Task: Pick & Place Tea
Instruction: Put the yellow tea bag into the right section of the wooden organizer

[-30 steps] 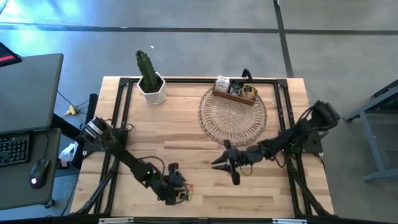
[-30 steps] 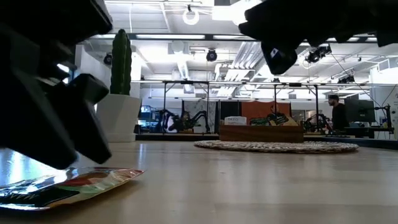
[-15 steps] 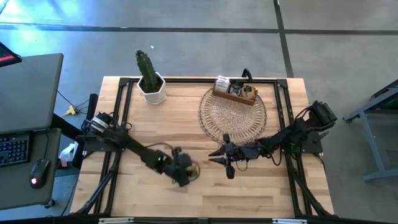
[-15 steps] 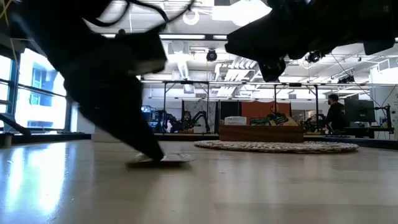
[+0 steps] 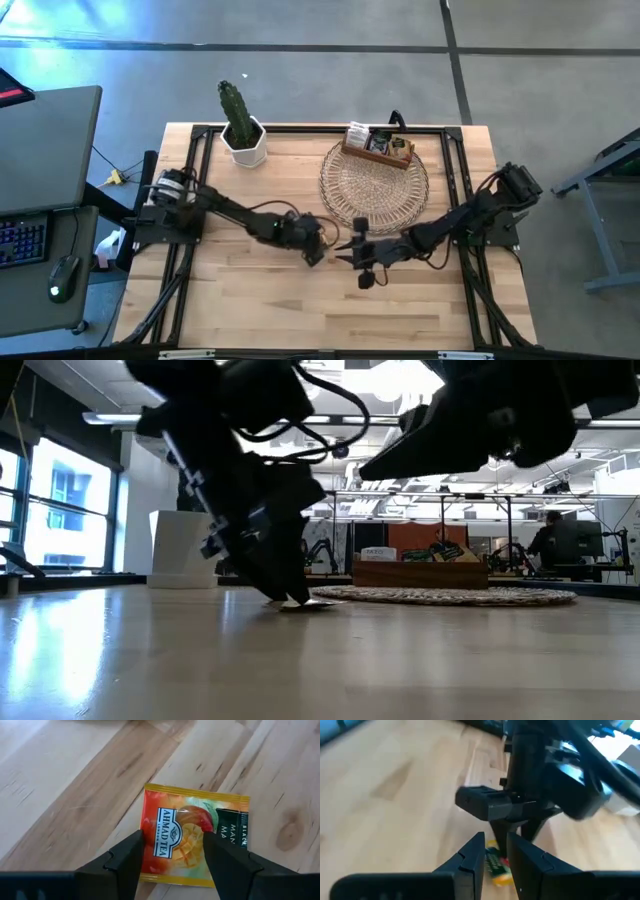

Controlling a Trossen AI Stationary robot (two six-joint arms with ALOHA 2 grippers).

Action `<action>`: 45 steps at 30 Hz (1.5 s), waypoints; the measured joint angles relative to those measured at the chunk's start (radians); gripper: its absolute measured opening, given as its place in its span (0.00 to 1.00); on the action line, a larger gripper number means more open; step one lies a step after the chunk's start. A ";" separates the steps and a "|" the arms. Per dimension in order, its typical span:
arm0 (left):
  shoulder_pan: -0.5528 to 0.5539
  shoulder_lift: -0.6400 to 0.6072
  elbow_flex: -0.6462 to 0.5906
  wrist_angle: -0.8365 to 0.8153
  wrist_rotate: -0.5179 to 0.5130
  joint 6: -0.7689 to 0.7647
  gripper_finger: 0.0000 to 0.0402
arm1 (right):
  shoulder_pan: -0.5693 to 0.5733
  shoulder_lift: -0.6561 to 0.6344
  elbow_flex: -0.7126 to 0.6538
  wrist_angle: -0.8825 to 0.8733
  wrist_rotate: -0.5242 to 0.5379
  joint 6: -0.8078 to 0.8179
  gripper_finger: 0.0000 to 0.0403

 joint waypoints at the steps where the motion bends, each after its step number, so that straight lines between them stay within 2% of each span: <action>1: 0.007 0.000 0.019 -0.021 0.019 0.000 0.50 | -0.001 0.000 0.014 -0.030 0.007 -0.031 0.19; 4: 0.008 0.004 0.076 -0.089 0.042 0.029 0.50 | -0.020 0.000 0.036 -0.098 0.008 -0.074 0.20; 9: -0.004 -0.036 0.179 -0.304 0.042 0.031 0.50 | -0.065 0.009 0.039 -0.112 -0.069 -0.075 0.29; 13: -0.016 -0.075 0.194 -0.402 -0.051 0.033 0.50 | -0.071 0.080 0.039 -0.025 -0.079 -0.098 0.36; 15: -0.020 -0.097 0.197 -0.391 -0.094 0.028 0.50 | -0.071 0.131 0.041 0.022 -0.086 -0.131 0.37; 18: -0.035 -0.153 0.198 -0.459 -0.147 -0.015 0.50 | -0.071 0.204 0.062 0.065 -0.085 -0.170 0.38; 22: -0.051 -0.154 0.171 -0.547 -0.216 -0.108 0.50 | -0.071 0.289 0.125 0.067 -0.090 -0.208 0.37; 27: -0.049 -0.138 0.085 -0.438 -0.198 -0.157 0.50 | -0.075 0.379 0.224 0.004 -0.077 -0.266 0.37; 34: -0.049 -0.129 -0.042 -0.235 -0.121 -0.158 0.50 | -0.107 0.402 0.308 -0.186 -0.067 -0.282 0.37; 41: -0.049 -0.120 -0.073 -0.108 -0.061 -0.124 0.50 | -0.162 0.402 0.319 -0.237 -0.082 -0.285 0.36; 45: -0.064 -0.116 -0.073 -0.095 -0.058 -0.124 0.50 | -0.175 0.400 0.321 -0.282 -0.013 -0.275 0.36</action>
